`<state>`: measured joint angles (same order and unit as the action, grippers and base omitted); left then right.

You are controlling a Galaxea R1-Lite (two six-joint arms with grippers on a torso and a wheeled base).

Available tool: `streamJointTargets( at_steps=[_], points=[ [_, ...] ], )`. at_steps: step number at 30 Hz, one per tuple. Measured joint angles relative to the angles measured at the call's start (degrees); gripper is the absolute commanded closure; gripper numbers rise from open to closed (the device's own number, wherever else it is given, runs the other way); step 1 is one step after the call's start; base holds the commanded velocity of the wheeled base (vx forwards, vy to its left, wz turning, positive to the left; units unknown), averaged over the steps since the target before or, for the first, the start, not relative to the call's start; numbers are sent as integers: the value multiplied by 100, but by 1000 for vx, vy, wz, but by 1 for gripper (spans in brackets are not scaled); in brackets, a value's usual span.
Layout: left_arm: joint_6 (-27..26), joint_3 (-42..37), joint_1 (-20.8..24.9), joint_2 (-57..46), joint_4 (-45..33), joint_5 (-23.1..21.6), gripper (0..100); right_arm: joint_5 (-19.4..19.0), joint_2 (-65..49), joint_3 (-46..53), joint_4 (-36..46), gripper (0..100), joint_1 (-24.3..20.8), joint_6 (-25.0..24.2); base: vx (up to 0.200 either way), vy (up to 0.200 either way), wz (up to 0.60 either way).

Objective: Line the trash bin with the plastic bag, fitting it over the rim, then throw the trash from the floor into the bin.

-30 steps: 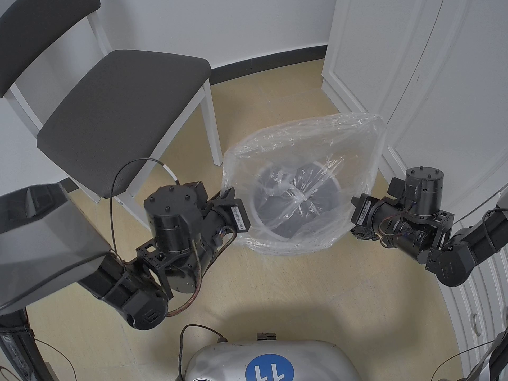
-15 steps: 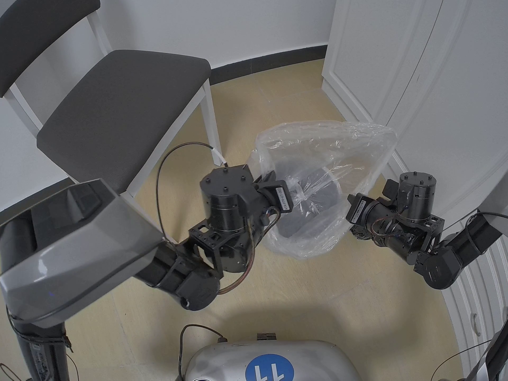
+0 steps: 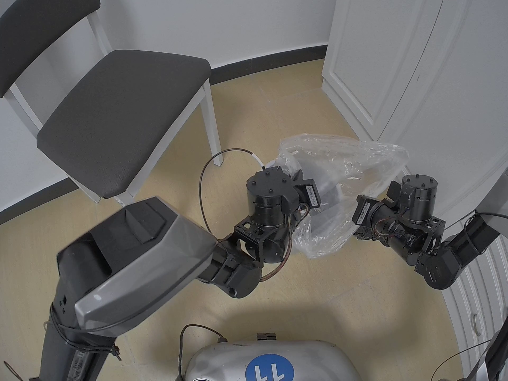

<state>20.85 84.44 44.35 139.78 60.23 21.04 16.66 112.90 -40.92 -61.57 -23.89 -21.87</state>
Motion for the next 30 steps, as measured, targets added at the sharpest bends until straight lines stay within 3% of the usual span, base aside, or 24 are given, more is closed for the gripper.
streamJointTargets(
  at_steps=[10, 17, 21, 30],
  points=[
    [129, 1053, -441, 595, -372, -9, 100, 20, -57, 83, -52, 100, -63, 34, 0, 0, 0],
    [485, 1426, -948, 653, -482, -5, 100, 28, 168, 94, -835, 100, -124, 30, 0, 0, 0],
    [674, 1140, -1130, 514, -328, 6, 100, 33, 367, 93, -942, 100, -133, 37, 0, 0, 0],
    [846, -327, -1117, -146, 351, -2, 100, 38, 610, 7, -967, 100, -154, 6, 0, 0, 0]
  ],
)
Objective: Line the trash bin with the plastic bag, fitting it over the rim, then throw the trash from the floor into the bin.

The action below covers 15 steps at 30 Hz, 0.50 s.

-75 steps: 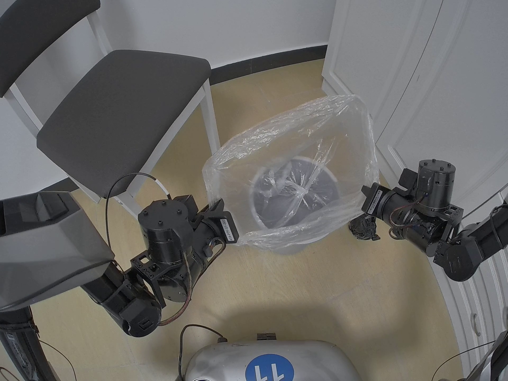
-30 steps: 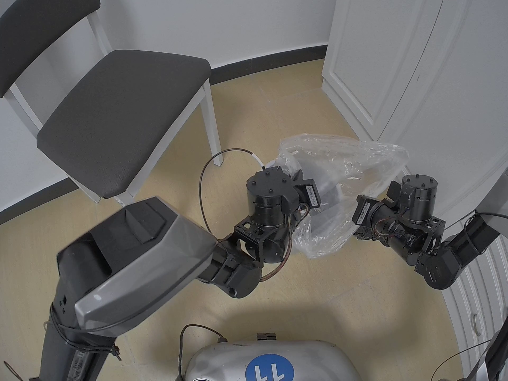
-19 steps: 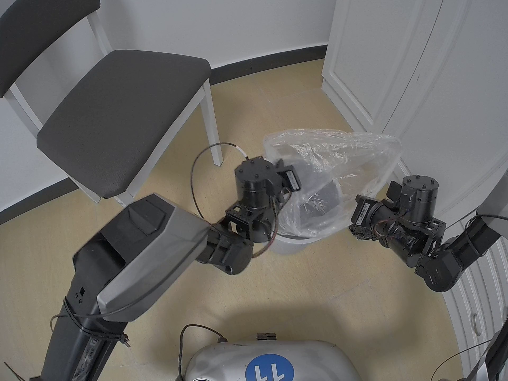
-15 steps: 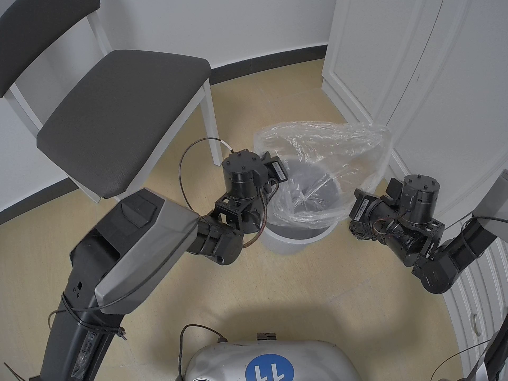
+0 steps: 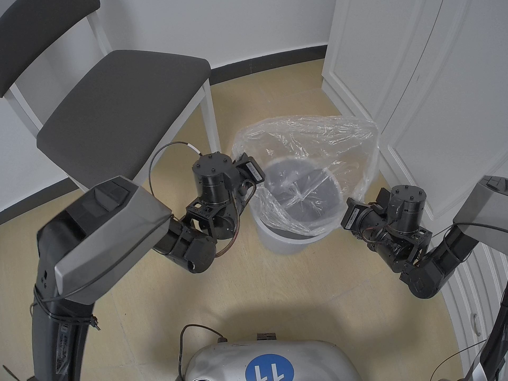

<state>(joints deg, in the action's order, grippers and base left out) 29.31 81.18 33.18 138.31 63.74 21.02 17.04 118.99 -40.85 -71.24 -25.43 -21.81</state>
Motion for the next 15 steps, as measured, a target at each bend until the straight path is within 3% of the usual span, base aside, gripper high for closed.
streamJointTargets(
  at_steps=[9, 15],
  points=[
    [24, -1668, 140, -951, 506, 0, 100, 68, 79, -79, 530, 100, -411, -501, 0, 0, 0],
    [15, -2139, 207, -1356, 644, -2, 100, 154, 99, -357, 1218, 100, -668, -1092, 0, 0, 0]
  ],
)
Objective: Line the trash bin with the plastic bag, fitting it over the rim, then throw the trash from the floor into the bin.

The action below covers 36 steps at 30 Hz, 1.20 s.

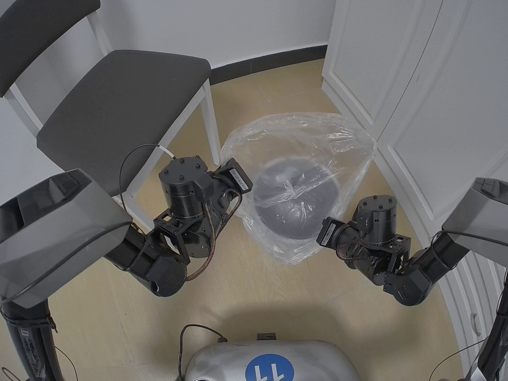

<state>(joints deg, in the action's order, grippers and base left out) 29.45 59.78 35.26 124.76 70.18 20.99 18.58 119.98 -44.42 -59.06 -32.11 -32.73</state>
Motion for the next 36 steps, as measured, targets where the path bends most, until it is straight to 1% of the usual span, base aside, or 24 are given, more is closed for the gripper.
streamJointTargets(
  at_steps=[4, 8, 12, 23, 27, 30, 36],
  points=[
    [-15, -35, 33, -105, -20, -52, 100, 9, 2, -233, 240, 100, -5, -183, 0, 0, 0],
    [-28, 110, 41, -102, -90, -127, 100, 13, 4, -375, 273, 100, 118, -219, 0, 0, 0],
    [-37, 402, 38, -52, -449, -143, 100, 13, 35, -491, 334, 100, 235, -268, 0, 0, 0],
    [-41, 1736, 11, 479, -1608, -154, 100, 20, 168, -1139, 1143, 100, 579, -859, 0, 0, 0],
    [-41, 2216, 0, 749, -1922, -127, 100, 44, 199, -1296, 1193, 100, 645, -952, 0, 0, 0],
    [-34, 2679, -32, 1033, -2198, -110, 100, 134, 232, -1401, 1213, 100, 689, -996, 0, 0, 0],
    [-17, 3390, -130, 1592, -2499, -94, 100, 239, 249, -1517, 1264, 100, 703, -1042, 0, 0, 0]
  ],
)
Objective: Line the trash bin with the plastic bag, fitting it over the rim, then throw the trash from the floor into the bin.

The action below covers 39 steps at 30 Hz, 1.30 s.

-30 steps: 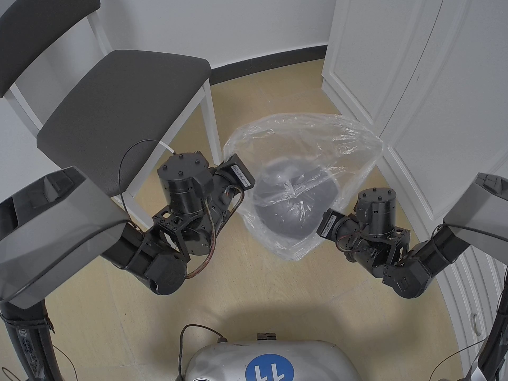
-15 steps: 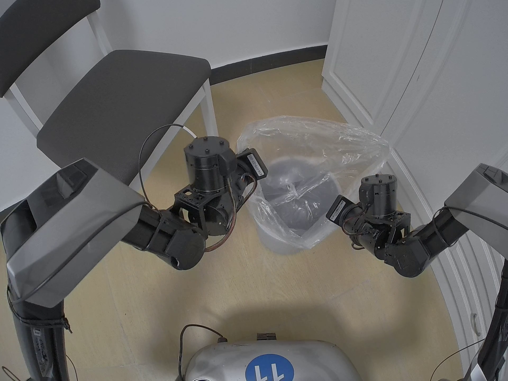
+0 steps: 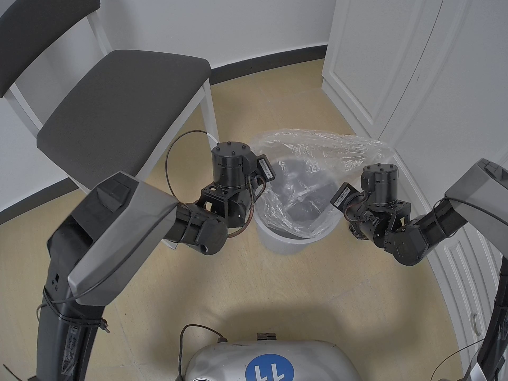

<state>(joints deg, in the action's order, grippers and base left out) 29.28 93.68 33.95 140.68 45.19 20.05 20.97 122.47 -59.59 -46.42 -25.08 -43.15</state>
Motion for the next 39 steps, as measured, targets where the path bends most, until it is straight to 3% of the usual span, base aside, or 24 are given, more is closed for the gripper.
streamJointTargets(
  at_steps=[12, 21, 26, 39],
  points=[
    [35, 905, 59, 689, -430, 4, 100, 232, -80, 38, 113, 100, -4, 295, 0, 0, 0],
    [11, 1577, -20, 985, -827, 191, 100, 544, -39, -129, 884, 100, 17, 380, 0, 0, 0],
    [16, 1136, -182, 786, -723, 258, 100, 557, -37, -163, 1065, 100, -13, 405, 0, 0, 0],
    [-17, -1209, -339, -341, -670, 129, 100, 536, -273, 28, 2185, 100, -41, 886, 0, 0, 0]
  ],
)
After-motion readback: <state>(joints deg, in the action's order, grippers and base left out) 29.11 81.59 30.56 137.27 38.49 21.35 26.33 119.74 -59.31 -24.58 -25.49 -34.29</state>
